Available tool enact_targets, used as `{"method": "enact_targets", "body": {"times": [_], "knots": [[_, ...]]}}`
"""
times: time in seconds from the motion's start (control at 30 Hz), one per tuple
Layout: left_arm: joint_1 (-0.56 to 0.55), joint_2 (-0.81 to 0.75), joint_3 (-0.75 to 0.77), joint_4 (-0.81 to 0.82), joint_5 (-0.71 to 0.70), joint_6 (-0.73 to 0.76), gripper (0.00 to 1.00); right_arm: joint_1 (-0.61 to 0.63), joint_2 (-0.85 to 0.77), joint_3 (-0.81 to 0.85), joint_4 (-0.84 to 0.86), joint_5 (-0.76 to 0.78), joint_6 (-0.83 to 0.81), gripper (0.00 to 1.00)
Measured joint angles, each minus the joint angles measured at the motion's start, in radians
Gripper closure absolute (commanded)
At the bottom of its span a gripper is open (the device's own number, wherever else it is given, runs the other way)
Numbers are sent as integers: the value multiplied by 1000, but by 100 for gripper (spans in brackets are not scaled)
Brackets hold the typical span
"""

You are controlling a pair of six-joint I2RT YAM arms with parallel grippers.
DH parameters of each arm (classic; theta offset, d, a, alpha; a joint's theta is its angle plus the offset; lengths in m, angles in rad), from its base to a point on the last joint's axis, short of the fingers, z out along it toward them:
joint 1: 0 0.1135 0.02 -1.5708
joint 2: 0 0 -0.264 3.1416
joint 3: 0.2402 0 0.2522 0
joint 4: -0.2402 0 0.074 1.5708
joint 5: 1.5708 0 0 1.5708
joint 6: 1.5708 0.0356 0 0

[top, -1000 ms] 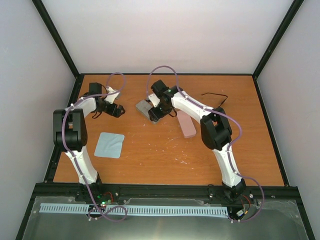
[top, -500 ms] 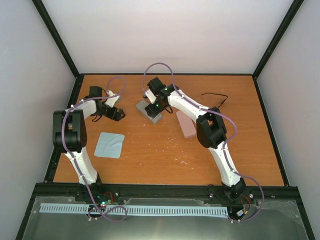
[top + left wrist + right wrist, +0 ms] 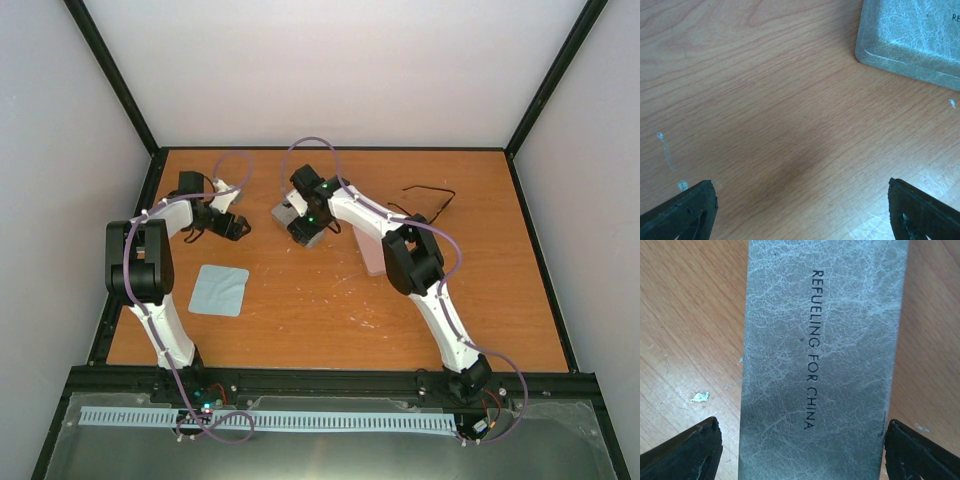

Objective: Organize the sunglasses
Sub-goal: Adjust the sunglasses case at the center of the board.

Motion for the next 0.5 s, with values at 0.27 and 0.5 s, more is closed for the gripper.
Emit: {"method": "enact_targets", "body": {"times": [0.27, 0.5], "knots": [[0, 0, 0, 3, 11, 0, 8, 4, 14, 12, -3, 0, -3, 23], [0, 0, 0, 5, 20, -2, 10, 3, 15, 12, -6, -12, 2, 30]]}}
